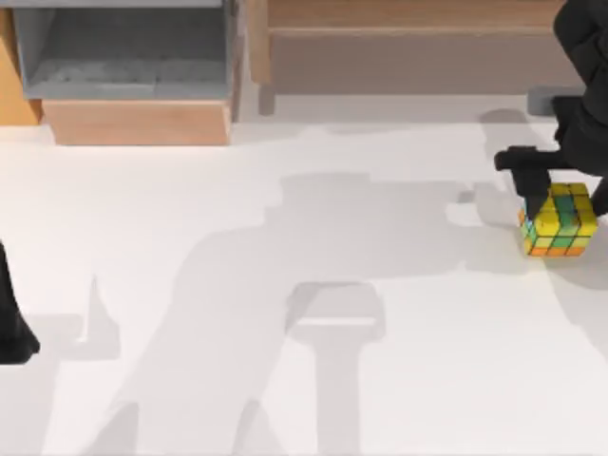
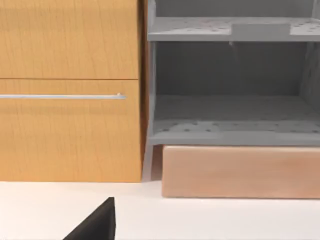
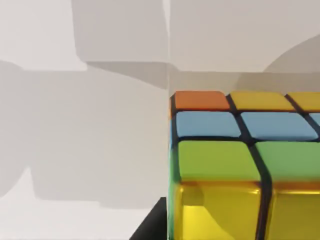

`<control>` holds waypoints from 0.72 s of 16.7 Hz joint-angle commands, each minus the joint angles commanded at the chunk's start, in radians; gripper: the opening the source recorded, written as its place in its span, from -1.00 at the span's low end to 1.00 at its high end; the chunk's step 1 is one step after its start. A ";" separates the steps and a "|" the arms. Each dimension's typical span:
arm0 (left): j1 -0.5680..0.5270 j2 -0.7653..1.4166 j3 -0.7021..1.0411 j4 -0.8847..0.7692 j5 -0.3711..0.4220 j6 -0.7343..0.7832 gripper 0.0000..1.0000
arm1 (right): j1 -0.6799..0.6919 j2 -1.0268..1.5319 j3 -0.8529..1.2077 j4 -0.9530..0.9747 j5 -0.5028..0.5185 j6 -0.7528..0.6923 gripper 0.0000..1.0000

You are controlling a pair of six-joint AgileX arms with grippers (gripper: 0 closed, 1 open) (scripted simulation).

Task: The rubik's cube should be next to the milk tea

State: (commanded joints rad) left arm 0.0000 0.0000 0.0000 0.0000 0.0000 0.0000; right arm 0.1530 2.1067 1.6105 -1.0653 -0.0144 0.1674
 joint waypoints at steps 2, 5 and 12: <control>0.000 0.000 0.000 0.000 0.000 0.000 1.00 | 0.000 0.000 0.000 0.000 0.000 0.000 -0.40; 0.000 0.000 0.000 0.000 0.000 0.000 1.00 | 0.000 0.000 0.000 0.000 0.000 0.000 0.06; 0.000 0.000 0.000 0.000 0.000 0.000 1.00 | 0.000 0.000 0.000 0.000 0.000 0.000 1.00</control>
